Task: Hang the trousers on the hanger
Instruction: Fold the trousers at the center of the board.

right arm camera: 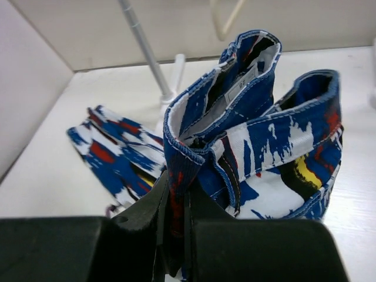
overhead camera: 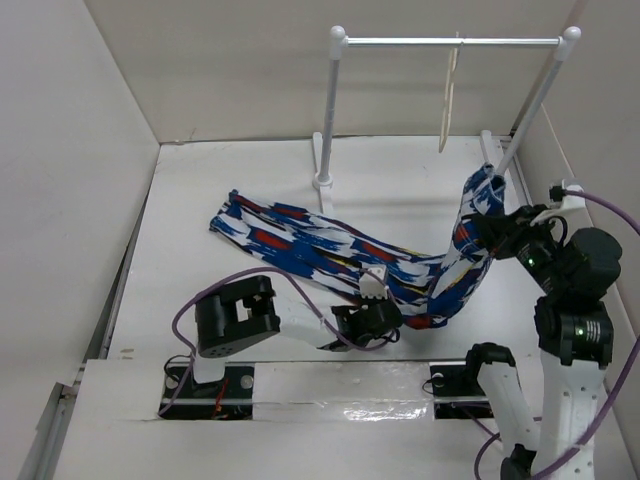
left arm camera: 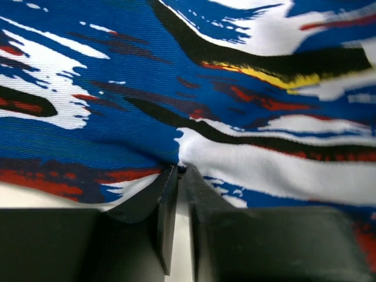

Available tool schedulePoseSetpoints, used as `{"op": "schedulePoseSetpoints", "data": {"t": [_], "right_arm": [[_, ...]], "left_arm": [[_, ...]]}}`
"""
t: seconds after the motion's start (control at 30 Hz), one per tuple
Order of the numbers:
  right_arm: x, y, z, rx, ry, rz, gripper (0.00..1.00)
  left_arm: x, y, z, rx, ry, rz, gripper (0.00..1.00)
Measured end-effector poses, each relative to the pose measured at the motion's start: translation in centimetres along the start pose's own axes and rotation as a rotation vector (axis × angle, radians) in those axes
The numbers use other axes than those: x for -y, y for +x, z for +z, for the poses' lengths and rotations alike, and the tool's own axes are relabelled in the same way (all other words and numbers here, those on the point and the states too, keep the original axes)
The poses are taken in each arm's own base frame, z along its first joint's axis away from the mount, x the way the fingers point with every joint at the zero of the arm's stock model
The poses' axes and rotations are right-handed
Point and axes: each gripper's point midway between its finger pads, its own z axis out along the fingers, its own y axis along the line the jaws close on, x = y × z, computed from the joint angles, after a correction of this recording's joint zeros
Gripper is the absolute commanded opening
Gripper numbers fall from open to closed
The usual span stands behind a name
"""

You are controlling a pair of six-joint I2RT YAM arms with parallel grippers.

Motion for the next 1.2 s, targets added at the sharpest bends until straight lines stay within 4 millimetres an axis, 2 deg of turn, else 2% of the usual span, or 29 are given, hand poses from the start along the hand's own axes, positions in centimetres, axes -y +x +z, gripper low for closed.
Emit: {"op": "schedulePoseSetpoints", "data": {"t": [0.1, 0.13, 0.17, 0.2, 0.27, 0.33, 0.4, 0.5, 0.6, 0.7, 0.83, 0.9, 1.0, 1.13, 1.2], "right_arm": [[-0.7, -0.1, 2.1, -0.032, -0.078, 0.039, 0.00], [-1.0, 0.0, 2.9, -0.047, -0.106, 0.049, 0.00], [-1.5, 0.1, 3.7, -0.062, -0.136, 0.056, 0.00], [-2.1, 0.4, 4.5, -0.078, -0.168, 0.061, 0.00], [-3.9, 1.3, 6.1, -0.121, -0.237, 0.061, 0.00], [-6.2, 2.7, 7.9, -0.173, -0.285, 0.050, 0.00], [-8.6, 4.0, 9.6, -0.217, -0.310, 0.025, 0.00], [-11.6, 5.1, 12.7, -0.244, -0.324, -0.001, 0.00], [-12.8, 5.6, 16.5, -0.247, -0.295, -0.005, 0.00], [-13.7, 5.9, 21.2, -0.240, -0.251, -0.003, 0.00], [-15.4, 6.9, 26.9, -0.239, -0.210, 0.010, 0.00], [-17.0, 7.5, 29.4, -0.230, -0.215, 0.014, 0.00], [-20.8, 9.0, 33.0, -0.230, -0.238, 0.013, 0.00], [-28.3, 12.6, 38.1, -0.213, -0.336, 0.029, 0.00], [-31.5, 15.6, 39.9, -0.216, -0.380, 0.039, 0.35]], "left_arm": [[0.9, 1.1, -1.5, -0.026, 0.039, 0.013, 0.28], [0.7, 0.9, -2.3, -0.028, 0.048, 0.018, 0.44], [0.2, 0.3, -3.2, -0.024, 0.052, 0.023, 0.45], [-0.2, -0.7, -4.1, -0.016, 0.055, 0.012, 0.54], [-0.9, -4.2, -6.0, 0.030, 0.066, -0.029, 0.54], [-1.6, -9.1, -7.9, 0.111, 0.086, -0.108, 0.55], [-3.1, -14.3, -10.1, 0.216, 0.102, -0.200, 0.60], [-7.1, -20.8, -13.4, 0.375, 0.095, -0.313, 0.61], [-11.1, -24.5, -16.7, 0.485, 0.066, -0.369, 0.61], [-14.3, -26.4, -19.2, 0.558, 0.020, -0.395, 0.61], [-17.7, -27.3, -21.0, 0.602, -0.061, -0.396, 0.60], [-18.8, -27.3, -21.4, 0.605, -0.101, -0.385, 0.60], [-19.2, -27.1, -21.8, 0.593, -0.131, -0.364, 0.60], [-19.3, -27.9, -23.2, 0.623, -0.146, -0.358, 0.60], [-19.4, -28.5, -24.1, 0.650, -0.155, -0.364, 0.60]]}}
